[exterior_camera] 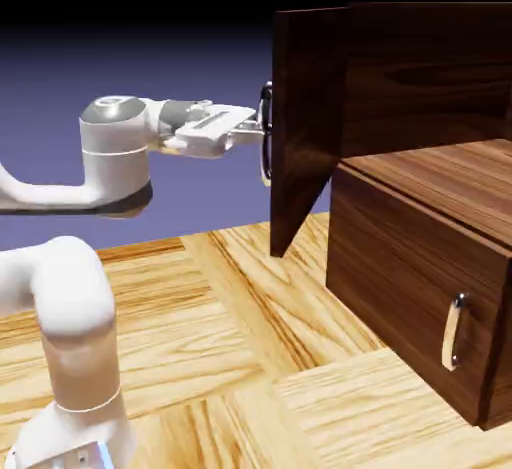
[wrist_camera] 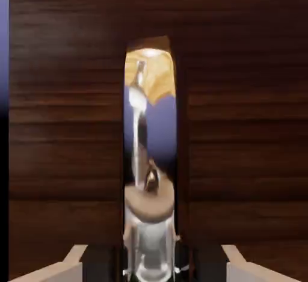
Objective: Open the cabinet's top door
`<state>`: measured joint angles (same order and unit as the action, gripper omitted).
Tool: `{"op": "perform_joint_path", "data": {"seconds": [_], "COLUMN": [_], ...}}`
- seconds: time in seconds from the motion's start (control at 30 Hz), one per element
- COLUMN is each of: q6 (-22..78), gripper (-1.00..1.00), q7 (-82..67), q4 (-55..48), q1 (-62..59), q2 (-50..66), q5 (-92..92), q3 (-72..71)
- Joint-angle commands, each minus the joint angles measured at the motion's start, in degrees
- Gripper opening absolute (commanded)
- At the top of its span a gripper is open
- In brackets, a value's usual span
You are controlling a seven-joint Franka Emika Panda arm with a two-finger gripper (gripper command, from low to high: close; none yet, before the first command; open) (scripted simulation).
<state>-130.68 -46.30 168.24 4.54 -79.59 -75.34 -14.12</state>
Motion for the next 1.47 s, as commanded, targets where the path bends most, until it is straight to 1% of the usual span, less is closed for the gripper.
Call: {"op": "perform_joint_path", "data": {"seconds": [0.0, 0.23, 0.47, 0.67, 0.9, 1.43], "q6": [2.0, 16.4, 31.1, 43.6, 55.4, 77.7], "gripper": [-1.0, -1.0, -1.0, -1.0, -1.0, -1.0], "q7": [-0.6, -2.5, -2.6, -2.8, -4.0, -10.8], "q4": [-0.1, -3.8, -13.2, -25.5, -40.0, -73.2], "q1": [0.7, 3.8, 0.9, -7.3, -18.9, -45.7], "q2": [-0.5, -0.5, 3.7, 7.6, 9.6, 7.8], "q5": [2.5, 17.2, 29.7, 37.8, 43.4, 48.6], "q3": [-2.1, -16.6, -31.2, -42.4, -51.7, -64.0]}}
